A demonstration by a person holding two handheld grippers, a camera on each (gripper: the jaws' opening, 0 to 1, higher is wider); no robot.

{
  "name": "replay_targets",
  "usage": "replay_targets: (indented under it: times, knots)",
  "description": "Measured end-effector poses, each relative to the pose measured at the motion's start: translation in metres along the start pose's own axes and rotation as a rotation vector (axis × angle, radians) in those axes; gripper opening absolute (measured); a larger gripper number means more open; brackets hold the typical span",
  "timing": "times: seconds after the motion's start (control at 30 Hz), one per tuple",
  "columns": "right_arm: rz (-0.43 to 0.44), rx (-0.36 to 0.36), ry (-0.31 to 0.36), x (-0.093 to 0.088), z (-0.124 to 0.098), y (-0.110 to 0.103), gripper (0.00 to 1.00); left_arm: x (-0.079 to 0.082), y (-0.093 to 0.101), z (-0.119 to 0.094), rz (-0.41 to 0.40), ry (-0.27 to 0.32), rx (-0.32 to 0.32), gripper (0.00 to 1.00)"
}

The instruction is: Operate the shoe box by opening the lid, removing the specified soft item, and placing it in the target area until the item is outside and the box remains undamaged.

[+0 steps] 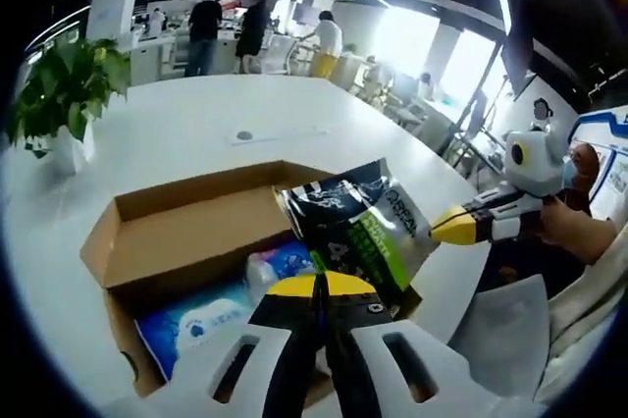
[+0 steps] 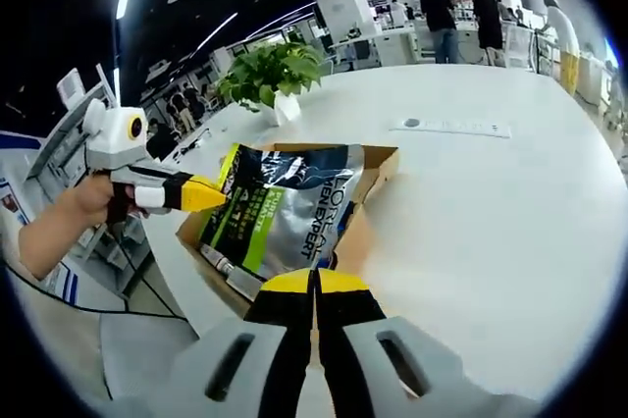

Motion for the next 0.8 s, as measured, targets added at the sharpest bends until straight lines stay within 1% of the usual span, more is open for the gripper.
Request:
replay_targets:
  times: [0.17,0.3,0.63,0.8]
  knots:
    - [0.016,-0.016,0.01,0.002,-0.007,0.009,0.0,0.006,0.009,0.008,0.022,0.0,-0.011,0.0]
    - [0.035,-0.031,0.016,0.003,-0.013,0.022,0.0,0.012,0.018,0.019,0.036,-0.001,-0.028,0.0]
    - [0.05,-0.073,0.018,0.006,-0.026,0.05,0.0,0.017,0.035,0.041,0.054,-0.018,-0.056,0.0]
    - [0.061,-0.095,0.015,0.005,-0.031,0.063,0.0,0.02,0.043,0.055,0.063,-0.025,-0.068,0.0]
Point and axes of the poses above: the point that each gripper's makers call its tool centre point, and the gripper's own axes: z roughly forward along the fingers, y roughly to its right, x roughly out of its top, the point moved 1 cm from there along -z, roughly backward along the fingers, and after that the axes turned 1 degree about -x, right-handed, at the moved point
